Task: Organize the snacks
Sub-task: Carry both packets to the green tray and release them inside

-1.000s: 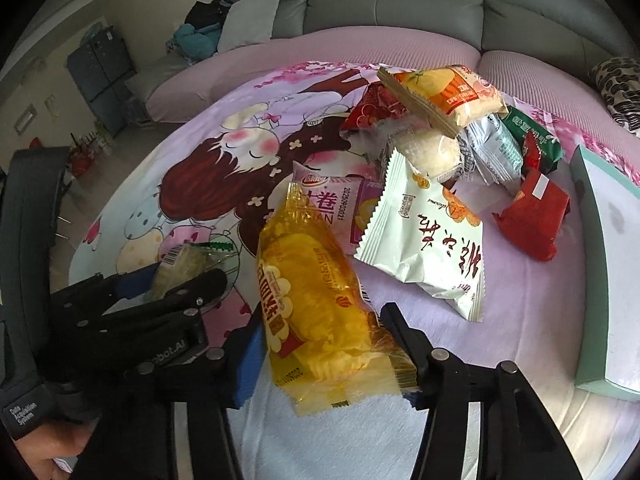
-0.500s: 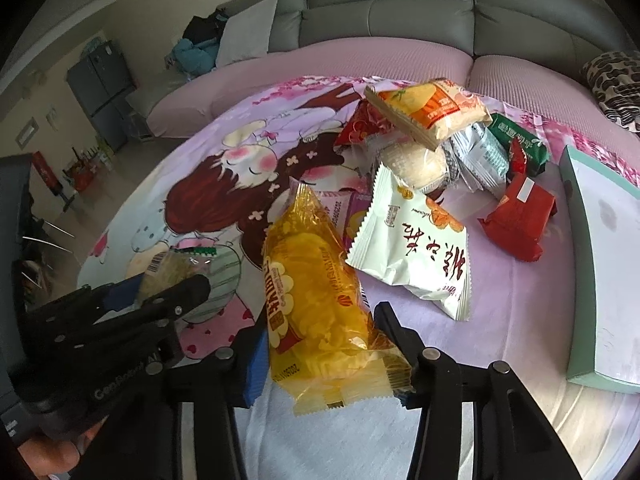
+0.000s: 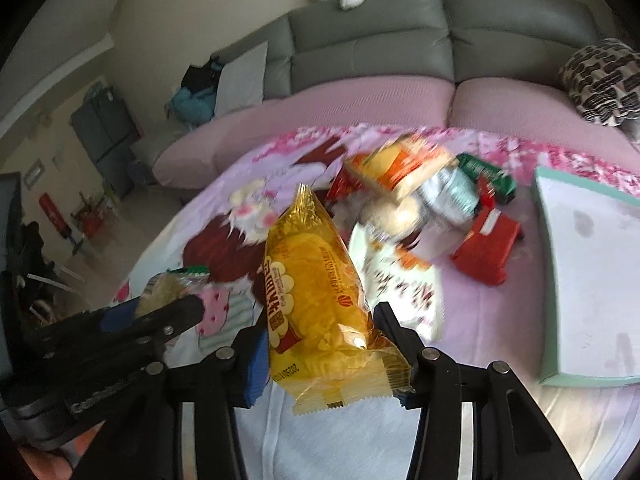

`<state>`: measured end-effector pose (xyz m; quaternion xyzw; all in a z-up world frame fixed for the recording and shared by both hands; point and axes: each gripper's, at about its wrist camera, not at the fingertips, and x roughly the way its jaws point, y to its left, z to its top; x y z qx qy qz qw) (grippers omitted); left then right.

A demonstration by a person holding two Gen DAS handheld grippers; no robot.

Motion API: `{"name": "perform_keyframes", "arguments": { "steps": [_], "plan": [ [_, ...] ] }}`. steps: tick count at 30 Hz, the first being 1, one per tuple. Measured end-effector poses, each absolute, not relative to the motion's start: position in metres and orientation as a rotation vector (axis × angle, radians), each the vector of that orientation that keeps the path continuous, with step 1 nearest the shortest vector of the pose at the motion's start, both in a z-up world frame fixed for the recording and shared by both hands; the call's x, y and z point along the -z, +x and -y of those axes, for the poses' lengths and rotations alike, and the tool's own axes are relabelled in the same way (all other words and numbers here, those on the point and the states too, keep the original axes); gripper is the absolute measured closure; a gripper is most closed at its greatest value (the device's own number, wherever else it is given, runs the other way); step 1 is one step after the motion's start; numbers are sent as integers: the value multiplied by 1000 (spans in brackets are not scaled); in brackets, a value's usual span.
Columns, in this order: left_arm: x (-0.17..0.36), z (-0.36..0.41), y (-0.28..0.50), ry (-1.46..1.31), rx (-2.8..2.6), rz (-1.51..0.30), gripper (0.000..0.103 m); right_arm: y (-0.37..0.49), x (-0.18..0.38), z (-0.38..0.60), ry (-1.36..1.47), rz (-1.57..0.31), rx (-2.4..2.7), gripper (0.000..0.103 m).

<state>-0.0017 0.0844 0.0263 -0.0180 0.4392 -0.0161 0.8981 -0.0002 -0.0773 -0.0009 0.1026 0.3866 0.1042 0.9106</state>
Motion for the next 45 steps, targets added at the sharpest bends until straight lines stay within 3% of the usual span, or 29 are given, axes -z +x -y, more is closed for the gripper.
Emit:
{"name": "perform_keyframes", "arguments": {
  "steps": [12,27,45],
  "plan": [
    [-61,-52,0,-19,88,-851,51,-6,-31,157,326,-638,45,52],
    [-90,65,15,103,311,-825,51,-16,-32,287,427,-589,488,52],
    [-36,208,47,279,532,-841,51,-43,-17,373,542,-589,712,52]
  ]
}}
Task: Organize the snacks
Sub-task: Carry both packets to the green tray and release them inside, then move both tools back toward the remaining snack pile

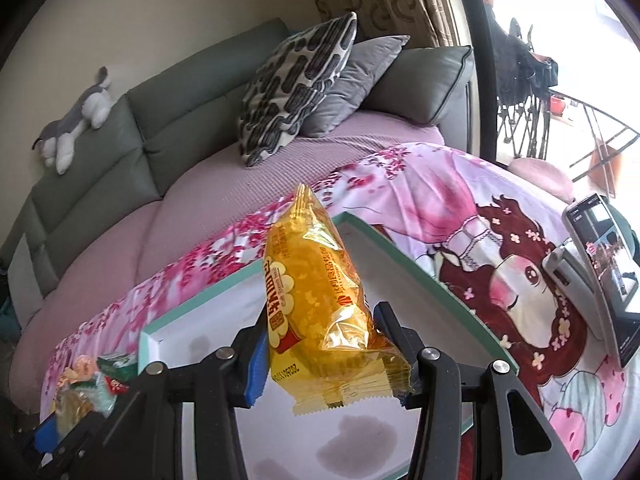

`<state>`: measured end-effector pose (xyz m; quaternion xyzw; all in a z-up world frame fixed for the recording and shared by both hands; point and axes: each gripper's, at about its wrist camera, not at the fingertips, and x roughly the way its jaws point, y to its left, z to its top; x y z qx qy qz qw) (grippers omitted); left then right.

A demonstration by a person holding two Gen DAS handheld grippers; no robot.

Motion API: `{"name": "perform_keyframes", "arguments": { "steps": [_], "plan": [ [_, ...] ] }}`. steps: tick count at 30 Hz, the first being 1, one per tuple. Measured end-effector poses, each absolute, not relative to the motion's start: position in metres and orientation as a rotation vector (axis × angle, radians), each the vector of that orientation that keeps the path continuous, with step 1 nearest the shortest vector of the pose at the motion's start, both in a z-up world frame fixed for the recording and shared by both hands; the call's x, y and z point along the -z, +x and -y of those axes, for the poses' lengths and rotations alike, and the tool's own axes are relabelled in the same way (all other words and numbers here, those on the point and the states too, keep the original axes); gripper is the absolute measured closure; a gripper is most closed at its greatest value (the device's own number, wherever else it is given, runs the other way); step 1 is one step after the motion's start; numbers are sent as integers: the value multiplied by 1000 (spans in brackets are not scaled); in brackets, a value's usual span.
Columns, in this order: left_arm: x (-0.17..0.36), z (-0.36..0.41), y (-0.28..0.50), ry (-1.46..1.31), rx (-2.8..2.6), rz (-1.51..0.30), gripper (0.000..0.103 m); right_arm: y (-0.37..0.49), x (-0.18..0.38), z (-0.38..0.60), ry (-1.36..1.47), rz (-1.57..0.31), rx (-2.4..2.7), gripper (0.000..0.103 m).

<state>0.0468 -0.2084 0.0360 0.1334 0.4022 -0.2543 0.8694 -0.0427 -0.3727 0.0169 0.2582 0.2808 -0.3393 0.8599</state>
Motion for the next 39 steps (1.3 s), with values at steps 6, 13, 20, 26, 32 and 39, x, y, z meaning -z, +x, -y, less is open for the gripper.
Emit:
{"name": "perform_keyframes", "arguments": {
  "steps": [6,13,20,26,32,39],
  "plan": [
    [-17,232,65,281,551,-860,51,-33,-7,382,552,-629,696,52],
    [5,253,87,296,561,-898,51,-19,3,383,506,-685,701,52],
    [16,257,87,285,571,-928,40,-14,13,389,566,-718,665,52],
    [3,248,83,273,545,-898,23,-10,11,384,557,-730,652,51],
    [-8,229,84,288,452,-866,17,-10,9,385,558,-738,654,44],
    [-14,204,85,285,378,-854,6,-9,7,382,562,-778,655,18]
  ]
}}
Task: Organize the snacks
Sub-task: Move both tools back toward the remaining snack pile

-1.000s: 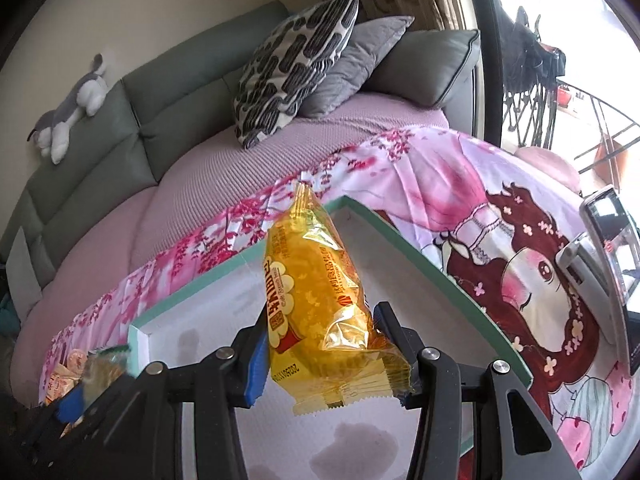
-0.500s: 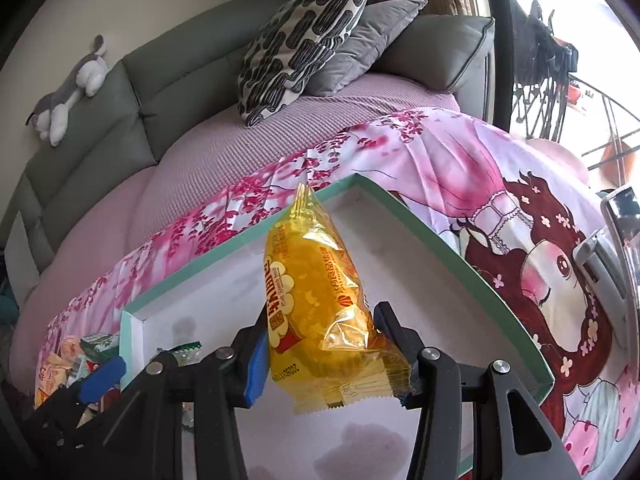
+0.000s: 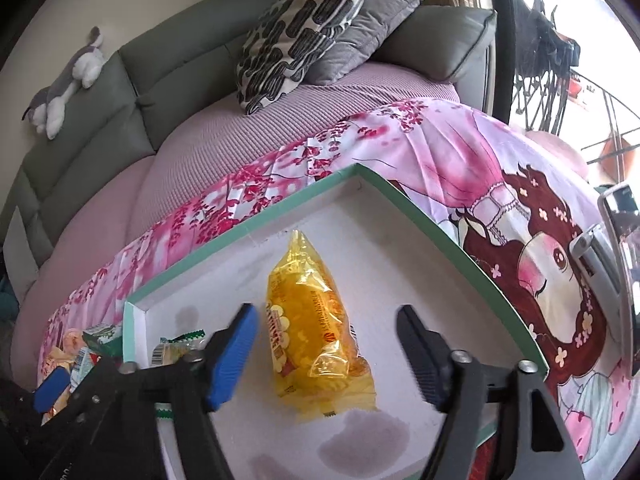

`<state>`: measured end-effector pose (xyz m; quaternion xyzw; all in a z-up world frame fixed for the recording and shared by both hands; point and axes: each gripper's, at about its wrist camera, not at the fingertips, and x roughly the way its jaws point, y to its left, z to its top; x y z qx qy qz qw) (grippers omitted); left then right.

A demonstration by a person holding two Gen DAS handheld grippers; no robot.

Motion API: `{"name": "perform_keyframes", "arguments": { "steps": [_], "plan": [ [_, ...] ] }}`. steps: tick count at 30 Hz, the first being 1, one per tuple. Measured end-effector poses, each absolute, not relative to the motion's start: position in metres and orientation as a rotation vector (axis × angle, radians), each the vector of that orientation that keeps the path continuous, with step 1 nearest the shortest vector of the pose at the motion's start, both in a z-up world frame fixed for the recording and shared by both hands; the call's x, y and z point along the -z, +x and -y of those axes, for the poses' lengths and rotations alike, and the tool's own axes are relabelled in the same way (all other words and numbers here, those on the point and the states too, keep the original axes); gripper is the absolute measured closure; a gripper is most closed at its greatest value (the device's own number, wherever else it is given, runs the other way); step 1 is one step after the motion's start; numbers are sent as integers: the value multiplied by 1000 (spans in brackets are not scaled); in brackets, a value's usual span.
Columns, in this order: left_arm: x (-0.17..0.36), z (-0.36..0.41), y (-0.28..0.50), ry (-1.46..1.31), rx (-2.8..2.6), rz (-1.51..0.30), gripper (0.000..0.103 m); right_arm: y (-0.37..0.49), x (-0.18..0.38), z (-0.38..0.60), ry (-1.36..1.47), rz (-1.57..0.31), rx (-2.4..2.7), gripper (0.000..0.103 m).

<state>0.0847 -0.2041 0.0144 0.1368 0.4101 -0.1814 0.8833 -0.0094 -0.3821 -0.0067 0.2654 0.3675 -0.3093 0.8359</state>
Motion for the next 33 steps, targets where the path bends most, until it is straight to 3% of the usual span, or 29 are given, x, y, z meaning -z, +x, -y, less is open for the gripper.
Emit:
{"name": "perform_keyframes", "arguments": {
  "steps": [3,25,33],
  "plan": [
    [-20,192,83,267,351,-826,2,-7,1,376,525,-769,648,0],
    [-31,117,78,146,258,-805,0,-10,-18,359,580,-685,543,0],
    [-54,99,69,116,285,-717,0,1,-20,338,552,-695,468,0]
  ]
}}
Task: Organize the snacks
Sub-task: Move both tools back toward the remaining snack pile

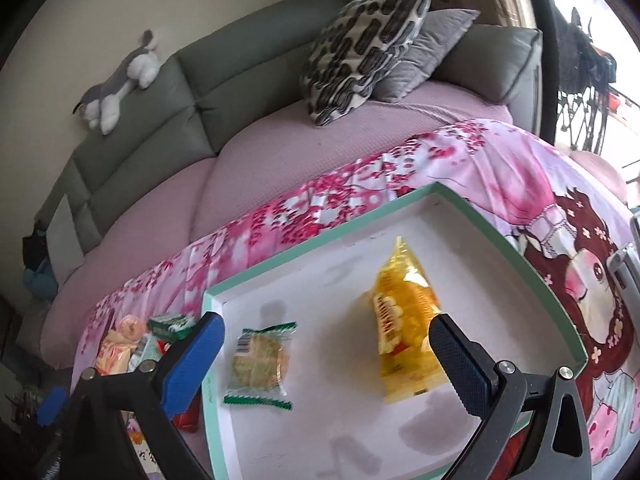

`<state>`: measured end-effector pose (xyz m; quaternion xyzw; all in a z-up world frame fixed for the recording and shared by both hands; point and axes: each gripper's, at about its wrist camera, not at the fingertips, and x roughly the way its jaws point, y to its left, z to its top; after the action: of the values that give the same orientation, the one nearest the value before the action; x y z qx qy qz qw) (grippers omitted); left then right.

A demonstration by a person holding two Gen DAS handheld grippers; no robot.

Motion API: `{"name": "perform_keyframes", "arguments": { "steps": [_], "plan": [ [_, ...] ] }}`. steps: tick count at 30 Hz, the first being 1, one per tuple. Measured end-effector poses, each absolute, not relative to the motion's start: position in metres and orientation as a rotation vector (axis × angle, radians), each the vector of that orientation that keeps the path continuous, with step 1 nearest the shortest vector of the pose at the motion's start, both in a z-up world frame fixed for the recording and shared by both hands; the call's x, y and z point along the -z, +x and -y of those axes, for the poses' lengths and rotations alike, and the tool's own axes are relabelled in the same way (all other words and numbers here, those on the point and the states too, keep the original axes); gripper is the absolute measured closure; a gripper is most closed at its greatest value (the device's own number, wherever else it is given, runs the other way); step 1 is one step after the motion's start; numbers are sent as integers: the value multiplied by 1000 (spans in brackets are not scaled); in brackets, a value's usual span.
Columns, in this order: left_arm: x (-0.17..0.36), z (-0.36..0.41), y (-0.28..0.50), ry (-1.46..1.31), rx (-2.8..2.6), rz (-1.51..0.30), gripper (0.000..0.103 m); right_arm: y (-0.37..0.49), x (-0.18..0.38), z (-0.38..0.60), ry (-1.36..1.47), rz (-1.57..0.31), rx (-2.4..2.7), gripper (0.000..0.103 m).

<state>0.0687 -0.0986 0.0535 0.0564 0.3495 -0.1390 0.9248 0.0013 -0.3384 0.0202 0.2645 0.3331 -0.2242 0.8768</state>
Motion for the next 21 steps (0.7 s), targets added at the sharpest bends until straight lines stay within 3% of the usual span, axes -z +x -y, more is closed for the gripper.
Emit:
{"name": "perform_keyframes", "arguments": {
  "steps": [8,21],
  "plan": [
    [-71,57,65,172,142,-675,0,6,-23,322,516,-695,457,0],
    [-56,-39,63,98,-54,-778,0,27,-16,274,449,-774,340,0]
  ]
}}
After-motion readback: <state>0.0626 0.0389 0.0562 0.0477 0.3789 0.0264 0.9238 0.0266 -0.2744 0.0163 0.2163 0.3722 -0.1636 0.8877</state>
